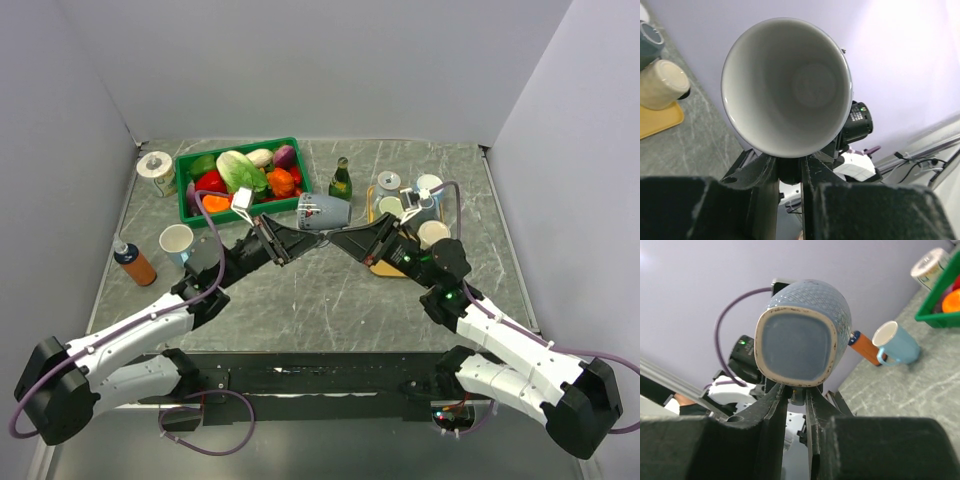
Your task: Turn the mug right side up
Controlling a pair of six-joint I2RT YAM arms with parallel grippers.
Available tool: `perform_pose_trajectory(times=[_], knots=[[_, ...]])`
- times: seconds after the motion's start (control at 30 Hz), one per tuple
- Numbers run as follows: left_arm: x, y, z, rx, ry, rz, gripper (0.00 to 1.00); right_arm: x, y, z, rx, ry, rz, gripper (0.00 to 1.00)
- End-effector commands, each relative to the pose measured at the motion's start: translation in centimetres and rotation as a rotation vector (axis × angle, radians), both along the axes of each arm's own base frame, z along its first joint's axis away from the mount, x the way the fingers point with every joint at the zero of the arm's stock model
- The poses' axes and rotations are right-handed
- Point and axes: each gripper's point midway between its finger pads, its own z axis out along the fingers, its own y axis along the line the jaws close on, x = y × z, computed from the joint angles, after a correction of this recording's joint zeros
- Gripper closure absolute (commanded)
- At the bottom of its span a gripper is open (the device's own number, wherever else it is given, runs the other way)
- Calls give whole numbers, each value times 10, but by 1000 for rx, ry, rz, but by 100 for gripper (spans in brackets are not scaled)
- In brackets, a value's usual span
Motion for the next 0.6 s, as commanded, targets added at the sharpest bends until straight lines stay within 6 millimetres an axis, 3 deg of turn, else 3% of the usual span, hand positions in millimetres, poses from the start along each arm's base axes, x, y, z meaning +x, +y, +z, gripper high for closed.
perform_pose_trajectory(times=[0.0,0.03,0.1,0.13,0.17,0.23,0.27,0.37,0.57], knots=[[6,12,29,-18,-83,96,99,-7,5,-4,-57,-29,19,100],[8,12,26,-1,-75,106,99,-6,4,-4,-60,-28,15,100],[12,15,24,27,-83,140,99,-5,4,-7,-84,-21,9,79],[14,16,25,40,-89,154,99,-4,5,-8,-93,-20,8,68],[18,16,12,103,-56,167,99,0,4,-17,-126,15,-11,41],[29,23,11,182,-72,250,99,4,0,-17,-149,30,-45,25],[34,27,-5,257,-38,280,99,6,-1,-21,-164,44,-61,13],[45,44,-10,354,-54,382,99,11,-9,-32,-215,85,-114,5],[63,83,-46,599,-14,573,99,26,-26,-60,-317,201,-234,2]])
